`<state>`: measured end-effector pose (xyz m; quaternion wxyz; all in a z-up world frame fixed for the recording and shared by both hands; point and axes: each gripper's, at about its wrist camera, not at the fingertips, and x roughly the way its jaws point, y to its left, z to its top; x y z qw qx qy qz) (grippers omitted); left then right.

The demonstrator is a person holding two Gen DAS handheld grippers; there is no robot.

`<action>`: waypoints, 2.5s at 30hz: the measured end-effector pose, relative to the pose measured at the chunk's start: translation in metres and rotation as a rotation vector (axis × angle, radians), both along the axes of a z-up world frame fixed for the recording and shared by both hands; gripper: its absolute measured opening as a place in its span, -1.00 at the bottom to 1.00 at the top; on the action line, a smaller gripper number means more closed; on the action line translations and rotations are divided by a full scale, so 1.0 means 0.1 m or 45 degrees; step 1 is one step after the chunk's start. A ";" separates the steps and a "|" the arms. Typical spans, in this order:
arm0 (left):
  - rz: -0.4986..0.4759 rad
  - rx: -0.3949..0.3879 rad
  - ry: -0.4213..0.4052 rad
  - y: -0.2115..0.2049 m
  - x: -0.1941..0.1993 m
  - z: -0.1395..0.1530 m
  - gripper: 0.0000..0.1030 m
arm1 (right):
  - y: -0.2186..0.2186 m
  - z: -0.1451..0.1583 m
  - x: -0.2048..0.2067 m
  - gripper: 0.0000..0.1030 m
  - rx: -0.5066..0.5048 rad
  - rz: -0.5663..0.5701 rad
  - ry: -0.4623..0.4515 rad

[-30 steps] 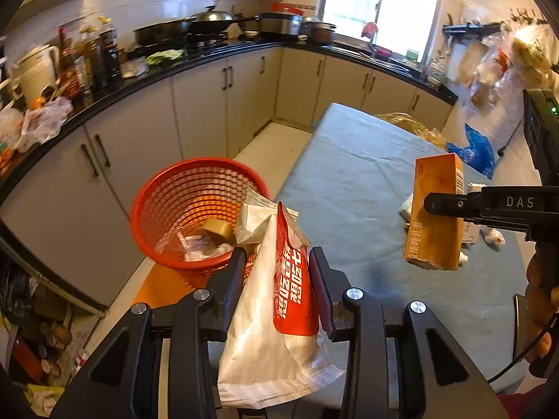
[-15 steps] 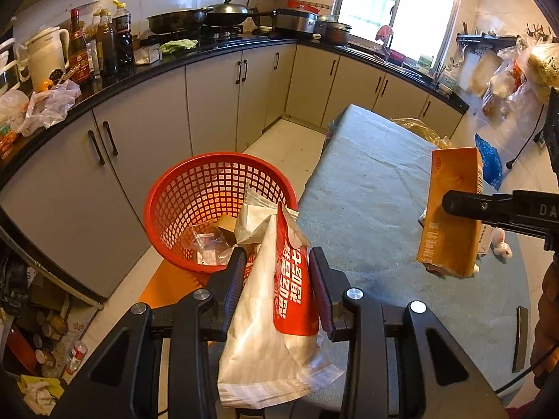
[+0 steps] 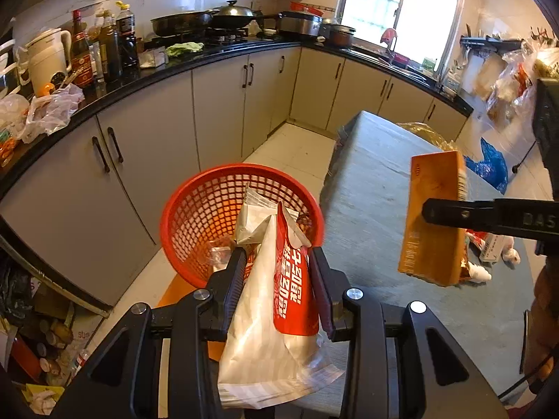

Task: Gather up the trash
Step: 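Carry the snack bag and orange box over the orange wastebasket and release both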

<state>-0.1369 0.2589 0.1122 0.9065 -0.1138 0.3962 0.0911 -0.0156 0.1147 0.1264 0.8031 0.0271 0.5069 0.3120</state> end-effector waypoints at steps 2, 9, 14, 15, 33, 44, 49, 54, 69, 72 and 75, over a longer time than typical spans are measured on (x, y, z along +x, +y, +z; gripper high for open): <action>0.020 0.006 -0.008 0.08 -0.04 0.02 -0.31 | 0.10 0.00 0.04 -0.53 -0.009 0.005 0.002; 0.105 0.028 -0.033 0.33 -0.21 0.09 -0.31 | 0.52 -0.06 0.13 -0.53 -0.066 0.062 0.015; 0.159 0.019 -0.037 0.54 -0.31 0.10 -0.31 | 0.83 -0.06 0.14 -0.53 -0.080 0.110 0.010; 0.167 0.023 -0.037 0.57 -0.33 0.09 -0.31 | 0.90 -0.07 0.13 -0.53 -0.080 0.122 0.008; 0.262 0.006 0.024 0.98 -0.53 -0.07 -0.31 | 1.48 -0.40 0.29 -0.53 -0.137 0.166 0.089; 0.228 -0.008 0.001 0.96 -0.40 -0.06 -0.31 | 1.51 -0.56 0.41 -0.53 -0.213 0.130 0.138; 0.196 -0.011 0.003 0.91 -0.33 -0.09 -0.31 | 1.53 -0.65 0.46 -0.53 -0.221 0.120 0.164; 0.204 -0.041 0.021 0.96 -0.30 -0.15 -0.31 | 1.48 -0.72 0.53 -0.53 -0.189 0.100 0.198; 0.101 -0.166 0.091 1.00 0.46 -0.48 -0.31 | 1.07 -0.50 0.68 -0.53 -0.041 0.012 0.159; 0.092 -0.160 0.077 1.03 0.58 -0.44 -0.30 | 1.08 -0.48 0.70 -0.53 -0.026 0.002 0.145; 0.068 -0.153 0.065 1.02 0.68 -0.40 -0.27 | 1.12 -0.46 0.73 -0.52 -0.023 0.007 0.125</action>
